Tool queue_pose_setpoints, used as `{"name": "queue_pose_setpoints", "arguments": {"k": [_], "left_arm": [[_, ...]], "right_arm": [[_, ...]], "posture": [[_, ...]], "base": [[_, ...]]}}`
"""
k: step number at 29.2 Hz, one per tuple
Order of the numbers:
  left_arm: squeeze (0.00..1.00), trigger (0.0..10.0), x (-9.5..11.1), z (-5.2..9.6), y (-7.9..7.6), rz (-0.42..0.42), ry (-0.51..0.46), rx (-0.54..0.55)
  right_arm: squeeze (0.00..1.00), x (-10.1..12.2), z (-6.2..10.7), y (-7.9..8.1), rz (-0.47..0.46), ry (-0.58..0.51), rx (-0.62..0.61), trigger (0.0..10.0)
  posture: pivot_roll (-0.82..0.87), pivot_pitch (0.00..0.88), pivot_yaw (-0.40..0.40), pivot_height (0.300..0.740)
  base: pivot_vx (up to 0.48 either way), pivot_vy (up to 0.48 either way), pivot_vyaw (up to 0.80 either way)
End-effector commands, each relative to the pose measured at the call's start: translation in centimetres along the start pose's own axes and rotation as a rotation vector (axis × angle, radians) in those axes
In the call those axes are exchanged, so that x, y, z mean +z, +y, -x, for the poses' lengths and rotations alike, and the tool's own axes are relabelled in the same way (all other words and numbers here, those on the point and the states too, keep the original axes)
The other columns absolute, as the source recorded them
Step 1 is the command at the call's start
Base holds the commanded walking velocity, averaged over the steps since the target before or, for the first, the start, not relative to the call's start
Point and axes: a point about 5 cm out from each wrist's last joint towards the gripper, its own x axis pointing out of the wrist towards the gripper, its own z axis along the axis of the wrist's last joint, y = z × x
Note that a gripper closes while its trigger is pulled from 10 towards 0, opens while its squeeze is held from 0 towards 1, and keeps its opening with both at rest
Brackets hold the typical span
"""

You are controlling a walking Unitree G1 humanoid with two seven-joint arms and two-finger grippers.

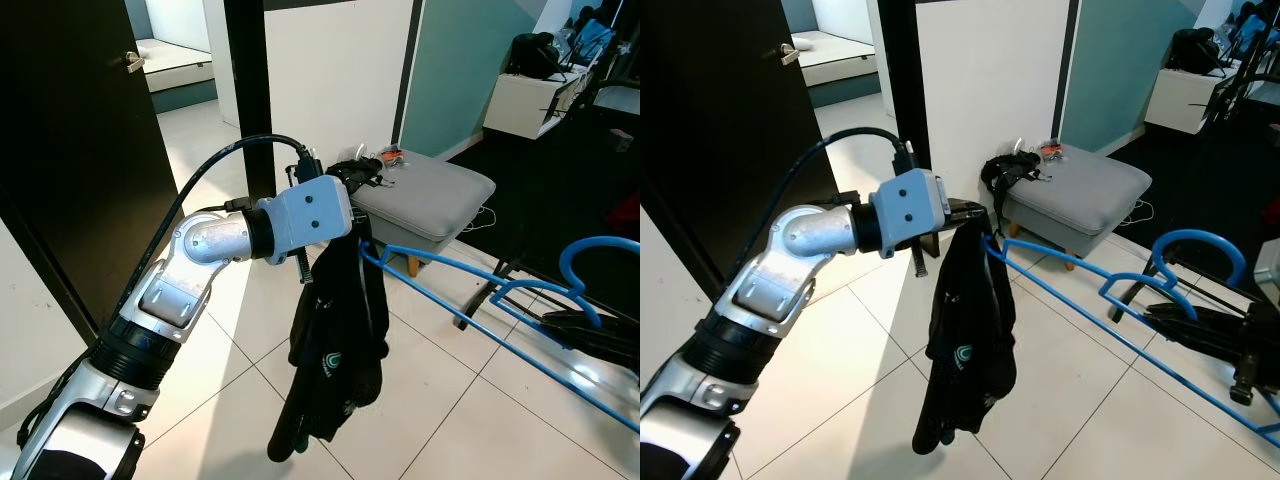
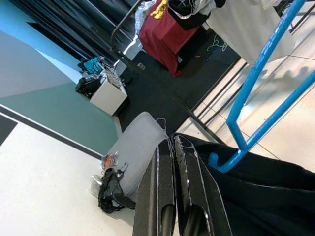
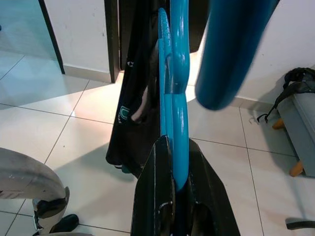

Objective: Hang hanger

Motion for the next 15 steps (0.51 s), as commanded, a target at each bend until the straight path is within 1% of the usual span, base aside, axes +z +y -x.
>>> {"name": "queue_pose_setpoints", "arguments": {"k": [1, 6, 8, 12, 15], "left_arm": [[0.0, 10.0, 0.7, -0.2, -0.1, -0.006, -0.035, -0.01], [0.0, 10.0, 0.8, -0.5, -0.4, 0.001, -0.045, -0.011], [0.0, 10.0, 0.9, -0.9, -0.5, 0.013, -0.052, 0.002], [0.0, 10.0, 0.9, -1.0, -0.5, 0.016, -0.053, 0.006], [0.0, 10.0, 1.4, -1.6, -0.7, 0.032, -0.076, 0.008]], "right_arm": [[0.0, 0.0, -0.5, 0.3, 0.013, 0.005, 0.018, 10.0], [0.0, -0.2, -1.2, 0.7, 0.002, -0.001, 0.05, 10.0], [0.0, -0.4, -1.9, 1.1, -0.004, -0.003, 0.069, 10.0], [0.0, -0.5, -2.0, 1.2, -0.005, -0.002, 0.072, 10.0], [0.0, -0.5, -2.6, 1.2, -0.006, 0.003, 0.076, 10.0]], "posture": [[0.09, 0.0, 0.031, 0.74], [0.08, 0.0, 0.03, 0.74], [0.08, 0.0, 0.03, 0.74], [0.08, 0.0, 0.03, 0.74], [0.08, 0.0, 0.026, 0.74]], "base": [[0.0, 0.0, 0.0], [0.0, 0.0, 0.0], [0.0, 0.0, 0.0], [0.0, 0.0, 0.0], [0.0, 0.0, 0.0]]}}
